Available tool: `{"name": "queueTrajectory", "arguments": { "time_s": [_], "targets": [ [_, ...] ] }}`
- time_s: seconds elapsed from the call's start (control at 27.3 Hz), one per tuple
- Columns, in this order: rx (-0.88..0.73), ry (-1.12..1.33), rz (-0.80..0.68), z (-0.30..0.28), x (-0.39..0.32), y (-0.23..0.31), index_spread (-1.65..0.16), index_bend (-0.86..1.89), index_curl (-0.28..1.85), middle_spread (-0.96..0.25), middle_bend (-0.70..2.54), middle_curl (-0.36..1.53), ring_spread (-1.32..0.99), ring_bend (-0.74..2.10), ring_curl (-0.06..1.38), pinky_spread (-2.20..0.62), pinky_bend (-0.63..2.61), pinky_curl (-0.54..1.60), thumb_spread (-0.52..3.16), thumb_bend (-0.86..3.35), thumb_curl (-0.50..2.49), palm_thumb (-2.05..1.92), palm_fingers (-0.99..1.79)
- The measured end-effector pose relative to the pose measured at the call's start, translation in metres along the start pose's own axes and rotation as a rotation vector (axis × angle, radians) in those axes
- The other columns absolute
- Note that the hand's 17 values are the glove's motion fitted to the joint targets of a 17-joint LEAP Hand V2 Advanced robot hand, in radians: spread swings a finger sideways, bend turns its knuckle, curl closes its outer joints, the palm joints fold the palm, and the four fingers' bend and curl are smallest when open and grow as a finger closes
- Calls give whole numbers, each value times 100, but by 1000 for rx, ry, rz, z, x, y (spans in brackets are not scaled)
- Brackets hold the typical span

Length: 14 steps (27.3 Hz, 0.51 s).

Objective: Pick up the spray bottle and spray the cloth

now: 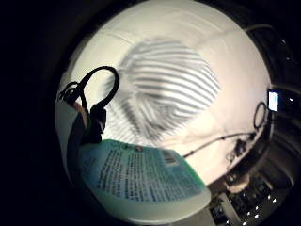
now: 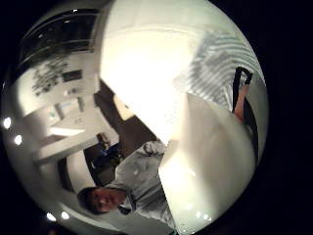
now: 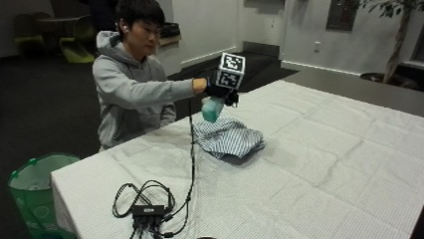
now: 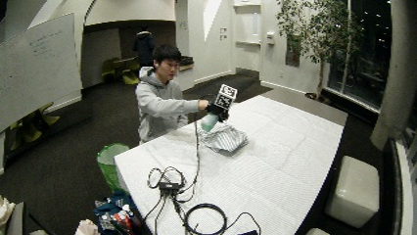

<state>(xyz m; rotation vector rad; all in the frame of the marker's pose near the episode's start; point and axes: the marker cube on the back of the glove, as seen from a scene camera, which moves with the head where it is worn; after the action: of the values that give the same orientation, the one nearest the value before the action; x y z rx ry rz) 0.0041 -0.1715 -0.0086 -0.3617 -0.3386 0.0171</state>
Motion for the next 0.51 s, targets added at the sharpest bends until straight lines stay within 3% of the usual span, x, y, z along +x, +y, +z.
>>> {"name": "queueTrajectory", "arguments": {
  "time_s": [0.29, 0.51],
  "targets": [
    [286, -731, -427, -14, -76, -7, -18, 52, 56, -6, 71, 52, -16, 60, 47, -25, 33, 42, 6, -3, 71, 97, 133],
    [342, -827, -512, 56, -95, -36, -17, 51, 56, -5, 71, 52, -16, 58, 47, -26, 32, 42, 5, -3, 71, 96, 134]
  ]
}}
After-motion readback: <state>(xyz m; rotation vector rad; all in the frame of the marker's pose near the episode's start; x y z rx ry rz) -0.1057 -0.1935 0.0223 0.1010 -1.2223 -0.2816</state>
